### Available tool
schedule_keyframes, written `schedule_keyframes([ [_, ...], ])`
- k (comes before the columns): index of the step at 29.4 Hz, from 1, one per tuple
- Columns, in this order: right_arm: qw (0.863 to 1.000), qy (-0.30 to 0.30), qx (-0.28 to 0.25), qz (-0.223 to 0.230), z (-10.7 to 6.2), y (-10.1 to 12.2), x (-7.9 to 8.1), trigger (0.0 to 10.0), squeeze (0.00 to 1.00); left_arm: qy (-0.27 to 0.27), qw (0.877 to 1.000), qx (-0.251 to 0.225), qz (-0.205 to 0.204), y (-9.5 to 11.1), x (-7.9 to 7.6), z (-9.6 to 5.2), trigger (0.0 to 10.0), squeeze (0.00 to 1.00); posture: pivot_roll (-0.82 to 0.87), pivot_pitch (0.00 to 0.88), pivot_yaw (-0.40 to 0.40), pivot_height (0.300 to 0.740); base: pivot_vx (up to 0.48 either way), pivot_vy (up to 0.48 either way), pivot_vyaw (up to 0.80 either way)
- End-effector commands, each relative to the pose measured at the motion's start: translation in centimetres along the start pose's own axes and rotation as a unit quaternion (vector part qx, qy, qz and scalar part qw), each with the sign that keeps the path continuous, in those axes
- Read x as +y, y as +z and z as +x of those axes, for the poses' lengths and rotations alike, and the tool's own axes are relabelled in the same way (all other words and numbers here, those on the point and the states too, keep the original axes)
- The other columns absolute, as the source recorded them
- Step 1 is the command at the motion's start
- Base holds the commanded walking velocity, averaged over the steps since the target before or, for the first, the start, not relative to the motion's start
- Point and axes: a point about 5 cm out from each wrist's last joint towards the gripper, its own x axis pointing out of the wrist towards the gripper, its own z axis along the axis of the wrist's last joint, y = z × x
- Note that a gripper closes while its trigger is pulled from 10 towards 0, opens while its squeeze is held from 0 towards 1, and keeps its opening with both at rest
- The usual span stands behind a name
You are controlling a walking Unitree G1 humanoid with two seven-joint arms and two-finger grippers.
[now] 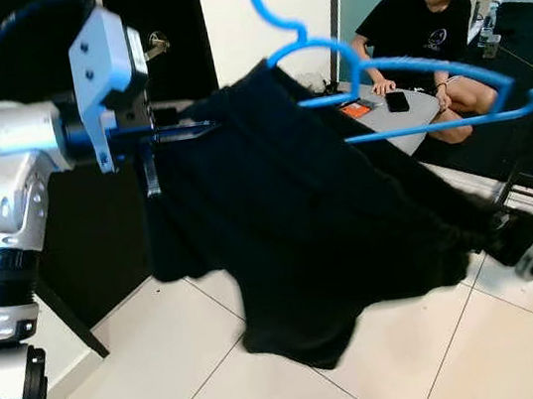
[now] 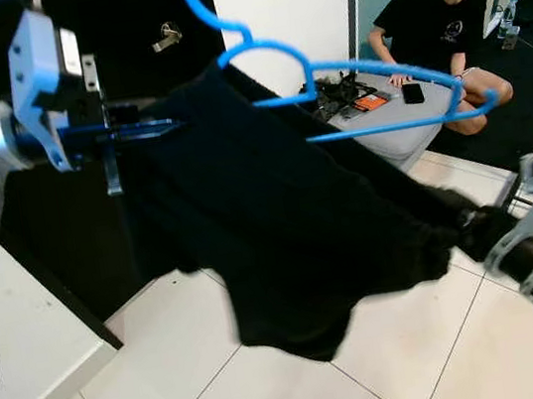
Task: Hang hanger
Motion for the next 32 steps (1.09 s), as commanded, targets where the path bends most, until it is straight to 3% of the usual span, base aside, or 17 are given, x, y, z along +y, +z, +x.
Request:
schedule_keyframes([
  [1,0.998,-0.042,-0.039,0.021,-0.6,1.2,-1.4,0.0,0.00,0.047,0.999,0.012,0.010,-0.5,0.5,-1.5,10.0,0.00,-0.03,0.000,0.050,0.740,0.000,0.000,0.00],
  [6,0.993,-0.085,-0.071,0.037,-0.9,2.5,-2.7,0.0,0.00,0.081,0.996,0.033,0.027,-2.0,0.4,-2.1,10.0,0.00,-0.02,0.000,0.044,0.740,0.000,0.000,0.00],
  [10,0.992,-0.083,-0.083,0.044,-0.8,3.0,-2.7,0.0,0.00,0.091,0.994,0.042,0.039,-2.5,0.2,-2.1,10.0,0.00,-0.02,0.000,0.042,0.740,0.000,0.000,0.00],
  [13,0.991,-0.070,-0.102,0.060,-0.4,3.9,-2.2,0.0,0.00,0.108,0.990,0.046,0.076,-3.2,-0.4,-1.8,10.0,0.00,-0.02,0.000,0.040,0.740,0.000,0.000,0.00],
  [14,0.987,-0.084,-0.117,0.073,0.1,4.7,-2.1,0.0,0.00,0.118,0.986,0.044,0.109,-3.5,-0.8,-1.5,10.0,0.00,-0.02,0.000,0.039,0.740,0.000,0.000,0.00],
  [17,0.984,-0.098,-0.126,0.084,0.5,5.1,-2.3,0.0,0.00,0.130,0.982,0.053,0.127,-3.6,-0.8,-1.3,10.0,0.00,-0.02,0.000,0.037,0.740,0.000,0.000,0.00],
  [22,0.979,-0.109,-0.147,0.093,1.1,6.3,-2.1,0.0,0.00,0.121,0.975,0.078,0.167,-4.3,-1.3,-0.8,10.0,0.00,-0.02,0.000,0.034,0.740,0.000,0.000,0.00],
  [32,0.976,-0.108,-0.165,0.089,1.7,8.1,-1.4,0.0,0.00,0.066,0.973,0.114,0.190,-6.1,-3.2,-0.3,10.0,0.00,-0.02,0.000,0.035,0.740,0.000,0.000,0.00],
])
